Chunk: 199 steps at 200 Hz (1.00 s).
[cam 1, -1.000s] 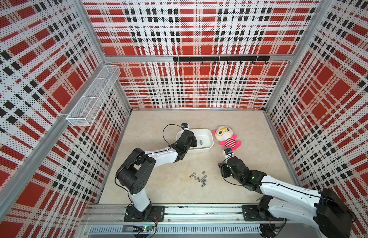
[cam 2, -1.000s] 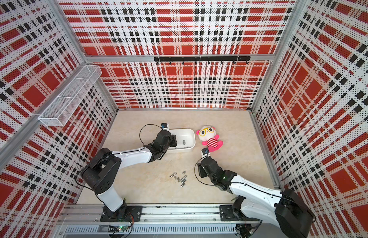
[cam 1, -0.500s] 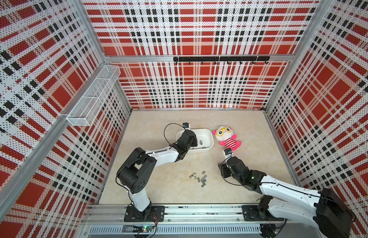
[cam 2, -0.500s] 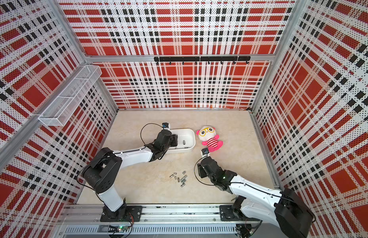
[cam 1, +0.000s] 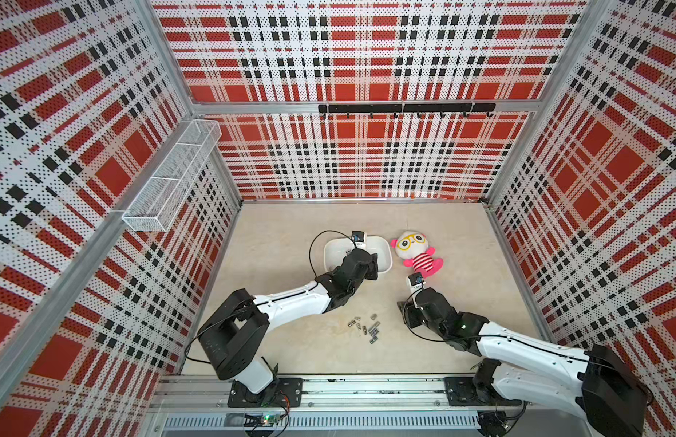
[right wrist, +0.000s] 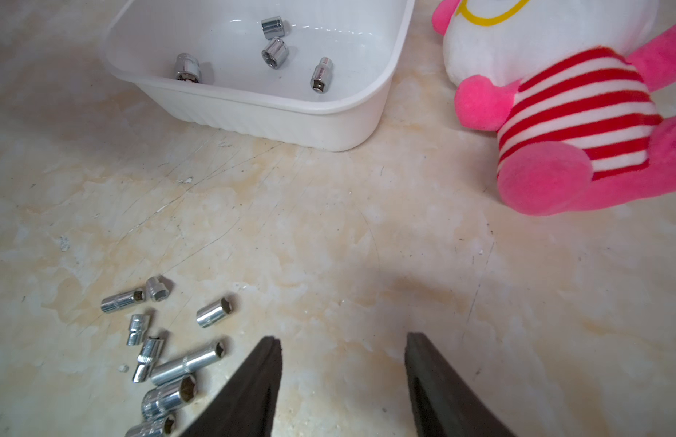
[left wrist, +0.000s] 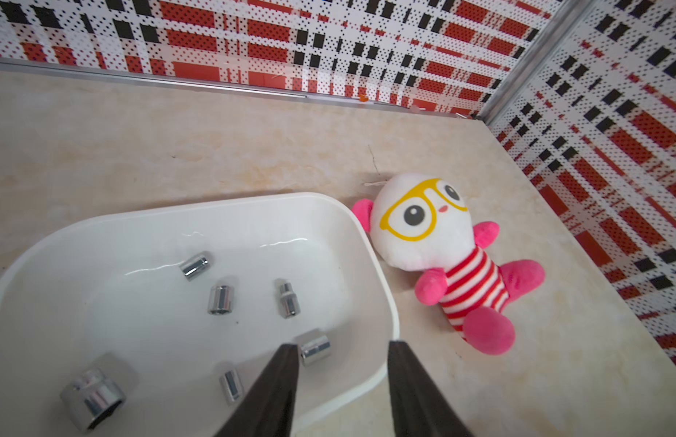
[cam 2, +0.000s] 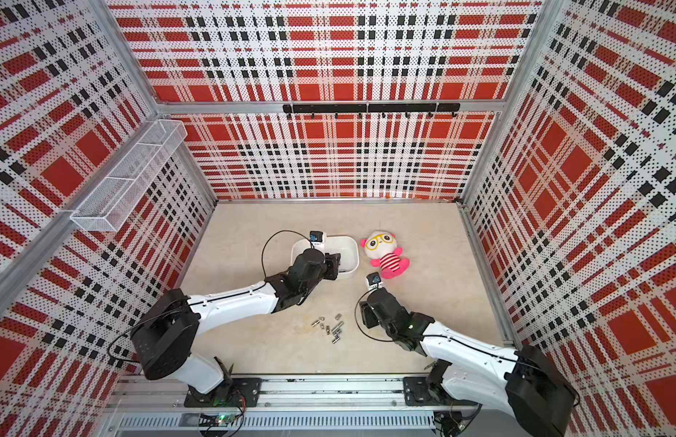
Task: Put the socket on the desktop into the storage box
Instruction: Place the socket head in the storage box, then pick up the socket head from the center of the board.
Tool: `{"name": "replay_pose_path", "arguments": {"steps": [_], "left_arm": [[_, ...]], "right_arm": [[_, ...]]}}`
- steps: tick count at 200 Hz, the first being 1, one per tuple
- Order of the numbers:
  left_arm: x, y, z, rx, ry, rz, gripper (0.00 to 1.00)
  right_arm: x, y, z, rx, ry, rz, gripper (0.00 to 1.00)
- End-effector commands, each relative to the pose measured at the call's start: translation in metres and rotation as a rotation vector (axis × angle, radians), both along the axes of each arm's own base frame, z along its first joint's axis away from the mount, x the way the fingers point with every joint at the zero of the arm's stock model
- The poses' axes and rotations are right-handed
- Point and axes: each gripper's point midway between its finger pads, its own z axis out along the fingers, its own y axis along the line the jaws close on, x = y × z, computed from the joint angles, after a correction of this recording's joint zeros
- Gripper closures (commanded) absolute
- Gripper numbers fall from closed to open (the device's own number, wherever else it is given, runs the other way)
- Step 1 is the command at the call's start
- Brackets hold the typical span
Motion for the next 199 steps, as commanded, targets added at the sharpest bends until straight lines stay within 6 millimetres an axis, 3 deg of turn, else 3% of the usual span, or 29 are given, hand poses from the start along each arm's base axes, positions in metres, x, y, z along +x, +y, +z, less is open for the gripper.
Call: {"name": "replay_pose_path", "arguments": {"steps": [1, 39, 61, 74, 93, 139, 162, 199], "left_arm": [[-0.028, 0.008, -0.010, -0.054, 0.091, -0.038, 0.57], [-0.082, 0.044, -0.059, -0.021, 0.159, -0.071, 0.55], [-0.094, 0.067, -0.075, 0.059, 0.137, -0.067, 0.55], [-0.090, 0.076, -0.071, 0.089, 0.123, -0.017, 0.56], [-0.088, 0.074, -0.060, 0.100, 0.085, 0.001, 0.56], [-0.086, 0.074, -0.060, 0.141, 0.077, 0.017, 0.57], [-0.084, 0.082, -0.054, 0.136, 0.050, 0.050, 0.57], [-0.086, 0.087, -0.046, 0.103, 0.024, 0.063, 0.57]], "right_arm": [[0.001, 0.015, 0.011, 0.027, -0.021, 0.039, 0.41], [-0.004, 0.029, 0.006, 0.013, -0.004, 0.089, 0.42], [-0.004, 0.033, 0.002, -0.004, 0.004, 0.100, 0.42], [-0.003, 0.037, 0.001, -0.005, 0.008, 0.106, 0.42], [-0.005, 0.046, 0.001, 0.001, 0.025, 0.139, 0.42], [0.005, 0.060, 0.022, 0.019, 0.024, 0.134, 0.42], [0.006, 0.084, 0.032, 0.055, 0.054, 0.192, 0.42], [0.014, 0.101, 0.010, 0.042, 0.087, 0.208, 0.45]]}}
